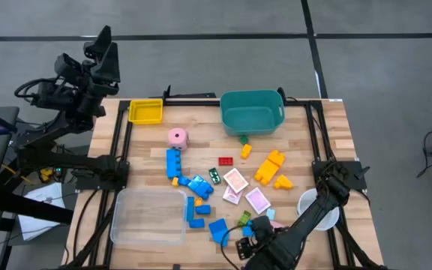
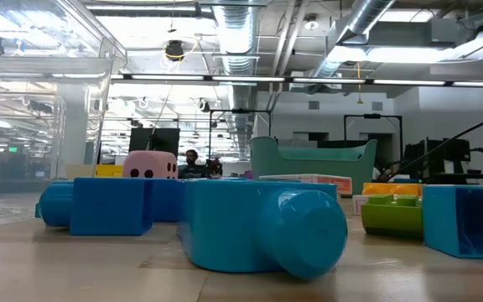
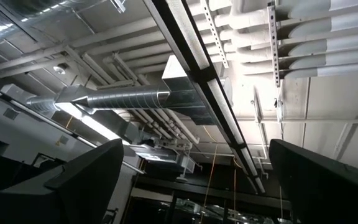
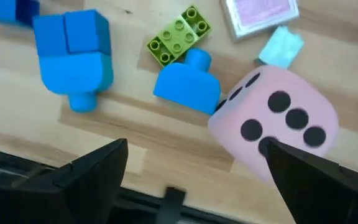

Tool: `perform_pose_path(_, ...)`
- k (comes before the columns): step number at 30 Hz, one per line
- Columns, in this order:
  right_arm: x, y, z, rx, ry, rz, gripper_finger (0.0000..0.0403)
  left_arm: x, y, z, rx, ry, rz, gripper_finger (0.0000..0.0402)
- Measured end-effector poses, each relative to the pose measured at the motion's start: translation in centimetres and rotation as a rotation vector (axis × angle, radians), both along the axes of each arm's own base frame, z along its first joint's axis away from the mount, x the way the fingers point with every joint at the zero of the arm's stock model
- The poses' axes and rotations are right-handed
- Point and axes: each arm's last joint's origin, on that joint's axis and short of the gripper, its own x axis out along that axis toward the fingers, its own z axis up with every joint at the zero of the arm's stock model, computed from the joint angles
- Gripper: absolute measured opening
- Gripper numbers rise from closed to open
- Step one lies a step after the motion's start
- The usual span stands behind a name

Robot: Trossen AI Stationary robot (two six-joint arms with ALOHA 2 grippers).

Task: Pick & Place Toys
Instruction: Put the bottom pink die into the green bin

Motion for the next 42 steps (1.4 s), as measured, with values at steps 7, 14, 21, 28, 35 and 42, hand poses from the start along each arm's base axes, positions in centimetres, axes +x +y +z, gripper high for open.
perform_pose_path(7, 0.2, -0.3, -0.1, 0.103, 0.054, -0.223, 0.0372, 0.0, 0.0, 0.0, 0.0, 0.003, 0.0, 0.0397)
perform_pose_path(14, 1.2, -1.4, -0.1, 0.158, 0.109, -0.279, 0.0372, 0.0, 0.0, 0.0, 0.0, 0.003, 0.001, 0.0397)
perform_pose_path(21, 1.6, -1.9, -0.1, 0.172, 0.126, -0.269, 0.0372, -0.1, 0.4, -0.1, -0.003, 0.01, 0.032, 0.0397)
perform_pose_path(28, 2.1, -4.1, 2.3, 0.118, 0.06, 0.062, 0.0372, 0.0, 0.6, -0.1, 0.018, 0.032, 0.028, 0.0397)
perform_pose_path(35, 1.9, -7.8, 6.5, -0.009, 0.039, 0.785, 0.0372, 0.3, 0.7, -0.6, 0.004, 0.118, 0.009, 0.0397)
perform_pose_path(42, 0.6, -9.0, 9.3, -0.096, 0.062, 1.505, 0.0372, -0.1, 0.5, -1.0, -0.021, 0.19, 0.006, 0.0397)
